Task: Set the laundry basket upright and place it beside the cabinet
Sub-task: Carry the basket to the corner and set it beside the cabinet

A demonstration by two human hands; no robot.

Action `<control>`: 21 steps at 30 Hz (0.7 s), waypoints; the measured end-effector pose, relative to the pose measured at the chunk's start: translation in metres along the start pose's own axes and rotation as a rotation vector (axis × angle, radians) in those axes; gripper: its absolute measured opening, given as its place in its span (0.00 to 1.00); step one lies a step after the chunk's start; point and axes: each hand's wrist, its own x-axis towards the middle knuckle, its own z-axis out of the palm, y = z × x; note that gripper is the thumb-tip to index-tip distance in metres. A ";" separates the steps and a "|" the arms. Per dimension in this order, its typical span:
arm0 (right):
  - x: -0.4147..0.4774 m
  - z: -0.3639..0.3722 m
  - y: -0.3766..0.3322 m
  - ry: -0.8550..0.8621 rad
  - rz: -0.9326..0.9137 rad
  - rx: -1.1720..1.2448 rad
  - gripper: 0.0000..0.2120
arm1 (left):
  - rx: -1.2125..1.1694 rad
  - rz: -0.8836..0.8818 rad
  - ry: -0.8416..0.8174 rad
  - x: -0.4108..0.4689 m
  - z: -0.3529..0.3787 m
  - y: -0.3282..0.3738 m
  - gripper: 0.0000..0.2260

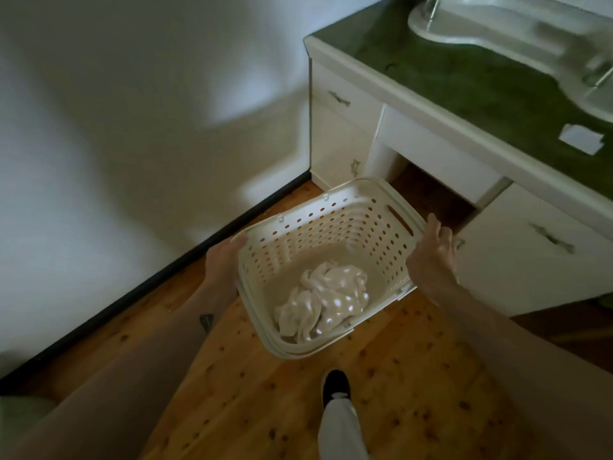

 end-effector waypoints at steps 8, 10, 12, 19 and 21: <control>0.120 0.087 -0.025 -0.028 -0.013 0.001 0.14 | -0.041 -0.075 0.149 0.122 0.015 -0.009 0.19; 0.148 0.109 -0.030 -0.059 -0.027 -0.014 0.15 | -0.029 -0.082 0.175 0.153 0.017 -0.014 0.21; 0.171 0.129 -0.036 -0.070 -0.036 -0.024 0.15 | -0.037 -0.093 0.196 0.179 0.019 -0.014 0.21; 0.257 0.187 -0.058 -0.105 -0.117 -0.155 0.16 | -0.069 -0.074 0.229 0.264 0.032 -0.005 0.14; 0.277 0.201 -0.066 -0.102 -0.122 -0.166 0.15 | -0.086 -0.091 0.258 0.289 0.034 -0.005 0.15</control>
